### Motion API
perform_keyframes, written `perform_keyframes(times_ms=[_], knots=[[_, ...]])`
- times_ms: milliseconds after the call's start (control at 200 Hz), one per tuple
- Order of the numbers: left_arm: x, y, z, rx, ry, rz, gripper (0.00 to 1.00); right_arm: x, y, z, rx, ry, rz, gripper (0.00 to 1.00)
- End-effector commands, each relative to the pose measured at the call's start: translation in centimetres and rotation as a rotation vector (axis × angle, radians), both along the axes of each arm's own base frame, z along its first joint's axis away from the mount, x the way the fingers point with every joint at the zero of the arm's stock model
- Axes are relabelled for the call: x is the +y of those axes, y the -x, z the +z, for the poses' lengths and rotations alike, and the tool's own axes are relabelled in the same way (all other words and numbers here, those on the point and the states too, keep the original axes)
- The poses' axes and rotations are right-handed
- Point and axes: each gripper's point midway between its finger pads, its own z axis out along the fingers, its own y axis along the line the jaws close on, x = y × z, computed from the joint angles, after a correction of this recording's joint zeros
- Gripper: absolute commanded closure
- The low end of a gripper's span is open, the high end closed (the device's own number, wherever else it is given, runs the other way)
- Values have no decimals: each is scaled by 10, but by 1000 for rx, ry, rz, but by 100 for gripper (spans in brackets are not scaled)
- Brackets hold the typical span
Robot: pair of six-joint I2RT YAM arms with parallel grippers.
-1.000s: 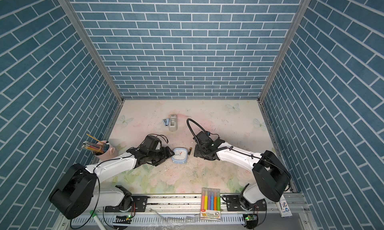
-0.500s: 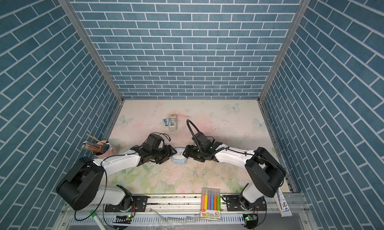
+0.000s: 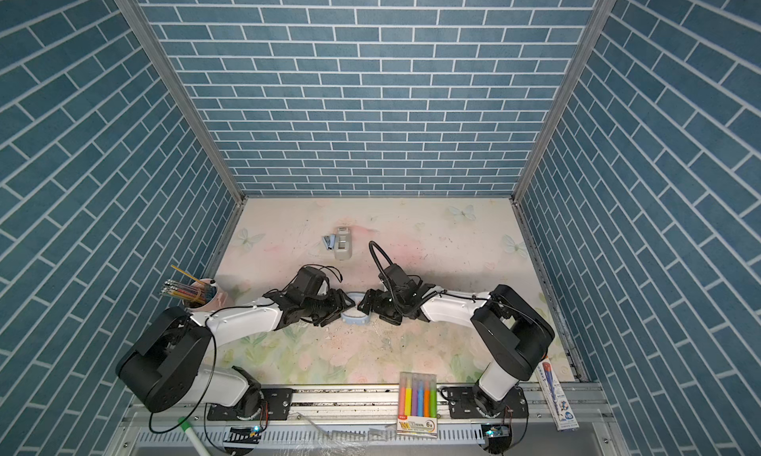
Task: Insert the battery into the alarm
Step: Adjust the alarm at the center of the board.
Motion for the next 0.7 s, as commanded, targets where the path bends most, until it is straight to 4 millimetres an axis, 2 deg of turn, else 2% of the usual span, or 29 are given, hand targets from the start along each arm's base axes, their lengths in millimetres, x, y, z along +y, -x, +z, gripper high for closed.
perform_keyframes(times_ms=[0, 460, 695], knots=[[-10, -7, 9, -24, 32, -16, 37, 0, 0, -9, 45, -23, -32, 16], [-15, -7, 9, -8, 39, -32, 42, 2, -5, -17, 79, -97, -75, 16], [-14, -6, 4, 2, 35, -23, 42, 12, -7, -19, 103, -181, -78, 22]])
